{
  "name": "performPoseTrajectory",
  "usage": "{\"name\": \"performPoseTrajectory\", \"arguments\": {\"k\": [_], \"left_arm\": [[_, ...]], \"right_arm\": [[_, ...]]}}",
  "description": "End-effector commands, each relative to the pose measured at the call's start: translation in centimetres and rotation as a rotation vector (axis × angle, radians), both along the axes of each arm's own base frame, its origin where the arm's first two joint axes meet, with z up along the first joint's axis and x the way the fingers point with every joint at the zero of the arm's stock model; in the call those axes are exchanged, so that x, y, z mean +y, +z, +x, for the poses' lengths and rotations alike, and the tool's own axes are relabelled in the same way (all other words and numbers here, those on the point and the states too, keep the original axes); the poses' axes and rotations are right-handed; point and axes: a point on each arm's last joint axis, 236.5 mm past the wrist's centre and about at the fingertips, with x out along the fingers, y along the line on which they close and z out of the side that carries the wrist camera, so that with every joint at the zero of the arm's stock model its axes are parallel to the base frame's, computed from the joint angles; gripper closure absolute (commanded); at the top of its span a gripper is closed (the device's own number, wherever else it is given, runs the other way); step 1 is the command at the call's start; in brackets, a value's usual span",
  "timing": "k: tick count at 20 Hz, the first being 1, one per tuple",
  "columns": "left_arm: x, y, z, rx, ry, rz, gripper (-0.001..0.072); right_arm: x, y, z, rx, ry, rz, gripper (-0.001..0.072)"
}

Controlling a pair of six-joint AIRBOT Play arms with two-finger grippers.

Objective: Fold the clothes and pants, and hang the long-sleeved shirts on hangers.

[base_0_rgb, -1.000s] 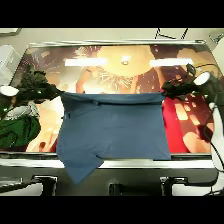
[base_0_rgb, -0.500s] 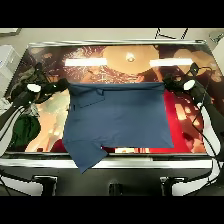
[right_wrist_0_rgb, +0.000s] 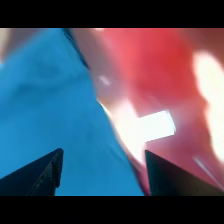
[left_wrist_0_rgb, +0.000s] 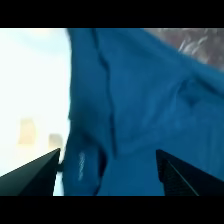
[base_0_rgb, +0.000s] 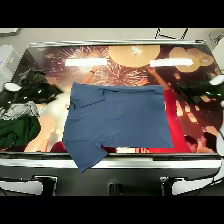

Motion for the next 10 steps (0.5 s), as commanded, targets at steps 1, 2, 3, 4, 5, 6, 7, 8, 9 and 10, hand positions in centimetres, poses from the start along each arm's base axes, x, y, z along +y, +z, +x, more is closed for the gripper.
{"name": "performPoseTrajectory", "arguments": {"k": [1,2,3,4,5,6,7,8,9,10], "left_arm": [[3.9,-2.5,-15.0,0.471,-0.12,0.005,0.0083],[3.1,-3.2,-17.4,0.495,-0.133,-0.034,0.0083],[2.0,-4.0,-19.5,0.495,-0.14,-0.073,0.015],[0.8,-4.8,-20.9,0.478,-0.14,-0.108,0.0217],[-0.6,-5.4,-21.9,0.457,-0.139,-0.15,0.0218],[-1.9,-5.7,-22.5,0.44,-0.146,-0.195,0.0218],[-3.2,-6.0,-23.1,0.44,-0.151,-0.243,0.0218],[-4.0,-6.5,-23.7,0.451,-0.156,-0.259,0.0218],[-4.4,-7.1,-24.2,0.457,-0.166,-0.253,0.0219],[-4.6,-7.5,-24.5,0.459,-0.168,-0.246,0.0234]], "right_arm": [[-1.5,-0.6,-13.2,0.415,0.117,0.119,0.0105],[-1.2,-1.5,-15.1,0.459,0.122,0.119,0.0105],[-0.5,-2.3,-16.4,0.471,0.125,0.119,0.0104],[0.3,-3.1,-17.4,0.466,0.122,0.126,0.0101],[0.9,-3.6,-18.2,0.466,0.114,0.132,0.0102],[1.4,-4.0,-19.1,0.471,0.118,0.137,0.0102],[1.7,-4.2,-19.7,0.481,0.127,0.144,0.0102],[2.0,-4.1,-20.2,0.494,0.135,0.153,0.0102],[2.2,-3.9,-20.5,0.501,0.14,0.16,0.0102],[2.3,-3.7,-20.6,0.502,0.143,0.164,0.0102]]}}
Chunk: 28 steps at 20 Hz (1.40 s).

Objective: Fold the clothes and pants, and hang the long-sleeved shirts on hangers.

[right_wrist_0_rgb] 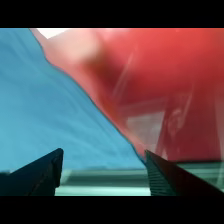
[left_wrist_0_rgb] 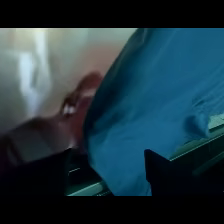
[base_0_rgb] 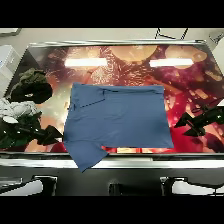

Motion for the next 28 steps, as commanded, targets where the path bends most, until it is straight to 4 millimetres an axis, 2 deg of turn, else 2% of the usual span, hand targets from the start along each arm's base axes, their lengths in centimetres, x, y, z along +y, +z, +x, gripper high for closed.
{"name": "performPoseTrajectory", "arguments": {"k": [1,4,5,6,8,10,13,15,21,23,24,25,28], "left_arm": [[-2.1,-1.4,-2.1,0.004,-0.008,-0.038,0.0281],[-2.2,-2.0,-1.6,-0.017,-0.004,-0.011,0.0285],[-2.1,-2.2,-1.2,-0.029,0.004,0.002,0.035],[-2.1,-2.3,-1.0,-0.035,0.008,0.009,0.036],[-2.1,-2.5,-0.9,-0.029,0.025,0.018,0.0596],[-2.1,-2.5,-0.8,-0.031,0.025,0.018,0.0681],[-2.1,-2.4,-0.9,-0.031,0.023,0.015,0.0682],[-2.2,-2.3,-1.0,-0.028,0.019,0.011,0.0682],[-2.1,-1.7,-0.6,-0.056,0.02,0.021,0.0682],[-2.2,-1.6,-0.5,-0.06,0.026,0.015,0.0682],[-2.3,-1.5,-0.4,-0.062,0.033,0.01,0.0682],[-2.3,-1.4,-0.3,-0.064,0.037,0.005,0.0682],[-2.4,-1.2,0.1,-0.072,0.048,-0.002,0.0682]], "right_arm": [[0.8,0.1,-1.9,0.036,0.024,0.025,0.0103],[0.8,0.2,-2.0,0.035,0.024,0.026,0.0103],[0.8,0.2,-2.0,0.035,0.024,0.026,0.0104],[0.8,0.2,-1.9,0.033,0.024,0.023,0.0107],[0.7,0.0,-2.0,0.03,0.036,0.019,0.0153],[1.0,-0.7,-2.9,0.042,0.06,0.029,0.0145],[2.2,-3.0,-5.1,0.076,0.087,0.063,0.0136],[2.4,-4.2,-5.6,0.061,0.101,0.06,0.0137],[2.9,-4.9,-5.5,0.037,0.107,0.07,0.0167],[3.7,-5.1,-5.8,0.043,0.092,0.101,0.0179],[4.2,-5.2,-6.2,0.05,0.089,0.119,0.0255],[4.6,-5.2,-6.7,0.065,0.094,0.135,0.0288],[6.1,-3.8,-7.8,0.076,0.15,0.227,0.0569]]}}
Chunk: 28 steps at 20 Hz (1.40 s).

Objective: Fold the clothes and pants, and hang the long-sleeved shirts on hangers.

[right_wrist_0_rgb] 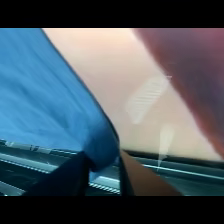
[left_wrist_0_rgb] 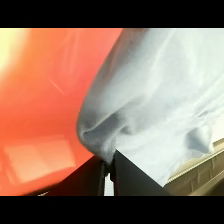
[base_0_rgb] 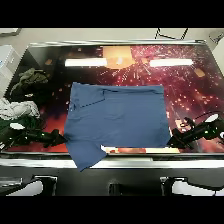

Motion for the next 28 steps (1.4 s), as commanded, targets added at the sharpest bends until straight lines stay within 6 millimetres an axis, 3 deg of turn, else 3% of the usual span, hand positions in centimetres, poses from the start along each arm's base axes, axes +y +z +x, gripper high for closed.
{"name": "performPoseTrajectory", "arguments": {"k": [1,3,5,6,8,9,10,11,12,14,16,17,18,20,22,25,28], "left_arm": [[-0.1,0.5,0.7,-0.017,0.013,-0.011,0.0682],[-0.1,1.3,1.4,-0.042,0.011,-0.019,0.0682],[0.2,3.4,3.1,-0.109,-0.004,-0.013,0.0683],[0.5,5.4,4.7,-0.178,-0.001,-0.009,0.0683],[1.1,12.9,9.6,-0.419,0.019,0.008,0.0683],[1.4,18.9,12.3,-0.593,0.03,0.03,0.0684],[1.9,25.5,14.1,-0.773,0.035,0.073,0.0683],[2.4,33.4,15.1,-0.982,0.032,0.145,0.0683],[2.8,41.8,14.9,-1.197,0.043,0.223,0.0683],[2.8,56.2,11.1,-1.57,0.08,0.377,0.0683],[1.3,64.5,5.3,-1.794,0.084,0.479,0.0683],[0.3,66.8,2.7,-1.86,0.095,0.486,0.0683],[-0.6,68.4,0.1,-1.914,0.115,0.483,0.0683],[-1.2,70.6,-4.0,-1.997,0.181,0.511,0.0683],[-0.6,72.1,-6.8,-2.043,0.275,0.557,0.0683],[-0.3,72.5,-7.9,-2.052,0.313,0.584,0.0683],[0.3,71.6,-6.2,-1.999,0.309,0.573,0.0683]], "right_arm": [[1.9,1.6,-0.7,0.005,0.023,0.099,0.0671],[1.8,2.3,0.5,-0.057,0.006,0.08,0.067],[1.4,4.4,2.3,-0.145,-0.002,0.062,0.0672],[1.1,6.2,4.0,-0.219,-0.007,0.047,0.0674],[-0.1,11.8,8.6,-0.42,-0.036,-0.008,0.0675],[-1.0,16.3,11.6,-0.565,-0.055,-0.055,0.0675],[-1.8,22.1,14.3,-0.742,-0.055,-0.117,0.0675],[-2.7,28.3,16.2,-0.919,-0.046,-0.198,0.0675],[-3.6,35.6,17.3,-1.117,-0.042,-0.307,0.0675],[-3.9,50.3,16.2,-1.499,-0.052,-0.529,0.0674],[-2.7,60.5,11.3,-1.755,-0.06,-0.72,0.0674],[-1.8,63.4,8.4,-1.829,-0.07,-0.787,0.0674],[-0.9,64.8,6.0,-1.869,-0.082,-0.824,0.0674],[0.4,66.3,1.4,-1.91,-0.126,-0.885,0.0674],[1.4,67.7,-1.7,-1.96,-0.146,-0.94,0.0674],[1.9,68.7,-3.1,-2.0,-0.202,-0.923,0.0674],[1.0,67.2,-1.3,-1.929,-0.221,-0.876,0.0674]]}}
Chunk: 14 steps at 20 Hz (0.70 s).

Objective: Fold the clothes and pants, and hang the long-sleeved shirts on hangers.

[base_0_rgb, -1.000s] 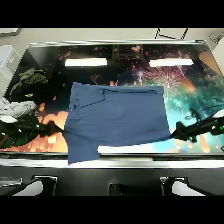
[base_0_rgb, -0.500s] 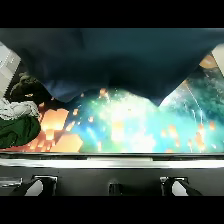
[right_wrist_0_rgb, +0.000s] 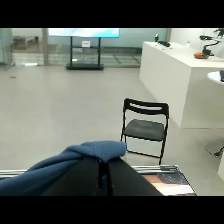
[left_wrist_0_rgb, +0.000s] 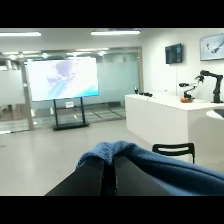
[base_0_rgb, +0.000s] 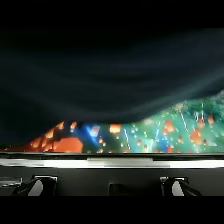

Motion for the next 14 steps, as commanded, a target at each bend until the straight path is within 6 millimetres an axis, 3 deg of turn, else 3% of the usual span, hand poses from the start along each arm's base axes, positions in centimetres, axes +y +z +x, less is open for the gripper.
{"name": "performPoseTrajectory", "arguments": {"k": [1,2,3,5,8,10,12,14], "left_arm": [[1.1,-1.6,1.6,0.074,0.03,-0.01,0.0683],[1.5,-4.4,4.0,0.191,0.013,-0.031,0.0683],[1.8,-8.0,6.6,0.341,-0.028,-0.086,0.0683],[1.8,-17.9,12.3,0.668,-0.128,-0.146,0.0683],[0.9,-35.0,19.1,1.049,-0.211,-0.223,0.0683],[-0.1,-46.7,21.4,1.249,-0.205,-0.301,0.0683],[-0.4,-55.9,23.3,1.373,-0.142,-0.365,0.0682],[0.1,-61.7,26.0,1.412,-0.079,-0.372,0.0682]], "right_arm": [[-0.8,-2.1,1.5,0.087,0.004,0.089,0.0674],[-1.5,-4.9,3.2,0.2,0.014,0.156,0.0674],[-2.0,-9.5,5.5,0.382,0.039,0.255,0.0675],[-2.6,-20.9,9.5,0.793,0.122,0.436,0.0677],[-3.9,-36.9,14.3,1.151,0.113,0.554,0.0677],[-3.3,-47.5,16.8,1.285,0.064,0.537,0.0677],[-2.6,-55.0,19.7,1.318,0.027,0.541,0.0676],[-2.1,-59.6,23.0,1.311,0.021,0.566,0.0676]]}}
